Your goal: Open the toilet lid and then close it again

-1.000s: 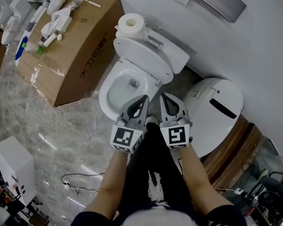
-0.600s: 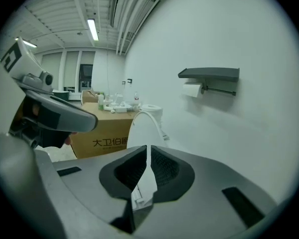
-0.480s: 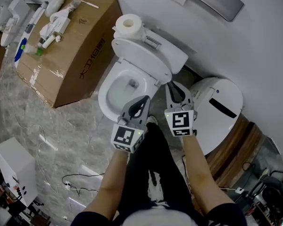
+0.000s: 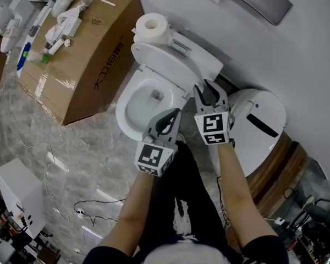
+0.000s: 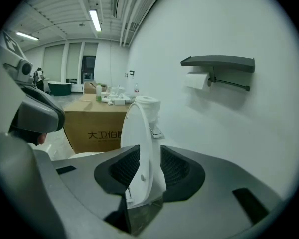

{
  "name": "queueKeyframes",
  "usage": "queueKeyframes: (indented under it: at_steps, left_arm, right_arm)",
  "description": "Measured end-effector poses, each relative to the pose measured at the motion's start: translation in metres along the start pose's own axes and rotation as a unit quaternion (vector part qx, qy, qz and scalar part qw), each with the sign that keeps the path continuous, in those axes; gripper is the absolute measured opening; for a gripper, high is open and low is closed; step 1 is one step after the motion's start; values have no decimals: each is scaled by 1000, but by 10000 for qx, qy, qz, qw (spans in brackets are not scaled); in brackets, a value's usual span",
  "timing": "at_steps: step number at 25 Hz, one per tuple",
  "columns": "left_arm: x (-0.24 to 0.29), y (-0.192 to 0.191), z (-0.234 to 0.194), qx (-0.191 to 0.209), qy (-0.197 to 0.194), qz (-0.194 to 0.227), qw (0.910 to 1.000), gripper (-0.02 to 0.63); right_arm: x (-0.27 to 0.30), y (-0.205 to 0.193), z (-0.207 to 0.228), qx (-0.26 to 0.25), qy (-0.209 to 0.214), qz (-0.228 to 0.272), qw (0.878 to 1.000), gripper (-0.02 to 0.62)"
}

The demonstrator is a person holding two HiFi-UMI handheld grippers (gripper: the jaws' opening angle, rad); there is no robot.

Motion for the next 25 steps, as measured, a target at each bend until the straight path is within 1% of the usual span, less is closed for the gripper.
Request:
queueKeyframes:
  at_steps: [5, 10, 12, 14, 20, 23, 25]
  left_arm:
    - [5, 1, -4, -16, -6, 1, 10000, 5]
    - [7, -2, -9, -34, 43, -93, 9999, 5]
    - [7, -5, -12, -33, 103, -143, 9998, 5]
    - [6, -7, -15, -59, 174, -180, 9997, 5]
    - [4, -14, -27, -641, 238, -158, 9975, 9]
    - [1, -17, -32, -769, 298, -137, 9965, 57]
    - [0, -21, -35, -829, 363, -162, 9958, 61]
  right_arm:
    - [19, 3, 5, -256, 50, -117, 9996, 95]
    - [32, -2, 0, -58, 380, -316, 9988, 91]
    - [32, -3, 1, -84, 384, -328, 9987, 46]
    - [31, -3, 0, -85, 426, -308, 9986, 37]
    - [26, -5, -9, -77, 543, -251, 9982, 37]
    - [23, -7, -18, -122, 618, -220, 9978, 37]
    - [20, -9, -25, -145, 681, -205, 9974, 37]
Point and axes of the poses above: the fingertips, and each gripper's own axes: x forward along the fingers, z to its right, y out of its top, the point moved 2 cm from there along -x, backward along the fingers, and after that the axes turned 9 degrees about x, right-handed, at the moved point
